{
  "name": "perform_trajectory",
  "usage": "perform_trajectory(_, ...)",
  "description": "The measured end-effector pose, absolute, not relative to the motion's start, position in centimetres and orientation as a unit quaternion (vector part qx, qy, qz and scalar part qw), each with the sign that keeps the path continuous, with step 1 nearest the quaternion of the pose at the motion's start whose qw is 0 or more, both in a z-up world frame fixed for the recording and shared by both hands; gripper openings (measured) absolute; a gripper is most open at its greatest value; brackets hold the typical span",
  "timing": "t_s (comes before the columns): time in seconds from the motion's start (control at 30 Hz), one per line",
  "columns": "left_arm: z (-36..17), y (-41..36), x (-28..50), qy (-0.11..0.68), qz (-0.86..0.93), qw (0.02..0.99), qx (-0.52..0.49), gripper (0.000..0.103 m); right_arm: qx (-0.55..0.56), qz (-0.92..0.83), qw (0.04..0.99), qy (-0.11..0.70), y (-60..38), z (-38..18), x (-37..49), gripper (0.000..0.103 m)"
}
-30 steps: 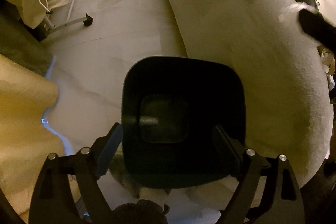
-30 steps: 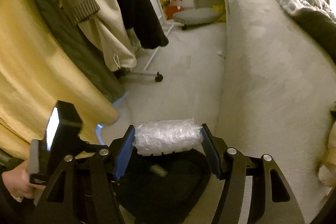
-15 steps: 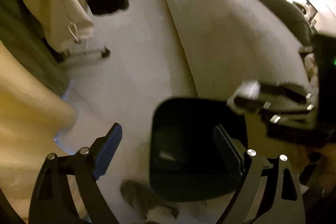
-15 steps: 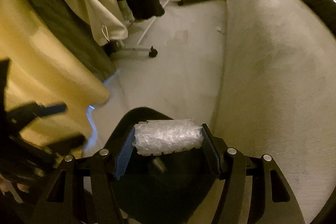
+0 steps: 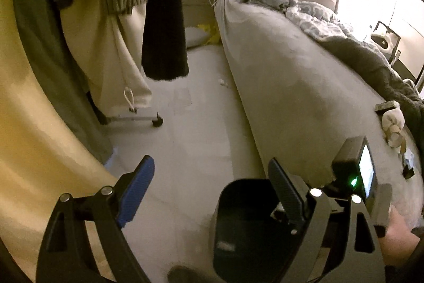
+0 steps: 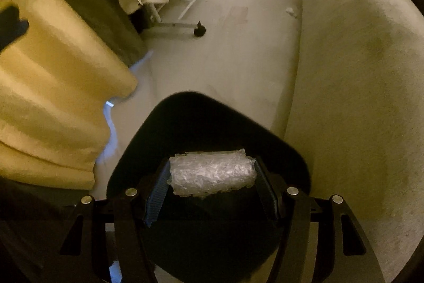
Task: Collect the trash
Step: 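Carry the bubble-wrap roll over the black bin and open the right tool, then grasp the blue-and-white diaper pack with the right tool while the left tool approaches the black curved piece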
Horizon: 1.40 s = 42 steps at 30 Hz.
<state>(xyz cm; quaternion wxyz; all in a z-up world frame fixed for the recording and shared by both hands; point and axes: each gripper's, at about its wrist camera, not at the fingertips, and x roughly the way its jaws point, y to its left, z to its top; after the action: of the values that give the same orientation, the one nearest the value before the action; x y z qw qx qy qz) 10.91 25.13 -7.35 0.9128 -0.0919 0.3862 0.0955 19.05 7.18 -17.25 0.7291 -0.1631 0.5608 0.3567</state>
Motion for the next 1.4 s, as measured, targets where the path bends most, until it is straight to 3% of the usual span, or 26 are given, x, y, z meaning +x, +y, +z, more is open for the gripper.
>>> perform_trajectory(0.1, -5.9, 25.0, 10.7, 0.36, 0.095, 0.924, -0.085, 0.089, -0.16, 0.357, 0.727, 0.564, 7.0, -17.2, 19.0, 0.065)
perform_trajectory(0.17, -5.1, 24.8, 10.5, 0.342, 0.096, 0.931, -0.082, 0.089, -0.158, 0.357, 0.725, 0.567, 7.1, -17.2, 19.2, 0.077)
perform_trajectory(0.23, -4.6, 24.9, 10.6, 0.33, 0.096, 0.936, -0.083, 0.09, -0.158, 0.359, 0.725, 0.567, 7.1, -17.1, 19.3, 0.079)
perform_trajectory(0.83, -0.6, 19.1, 11.6, 0.255, 0.05, 0.962, -0.083, 0.096, -0.125, 0.388, 0.779, 0.476, 2.6, -10.6, 19.2, 0.082)
perform_trajectory(1.4, -0.6, 12.7, 14.3, 0.256, 0.006, 0.963, -0.079, 0.098, -0.108, 0.339, 0.849, 0.391, -7.2, -4.9, 20.7, 0.089)
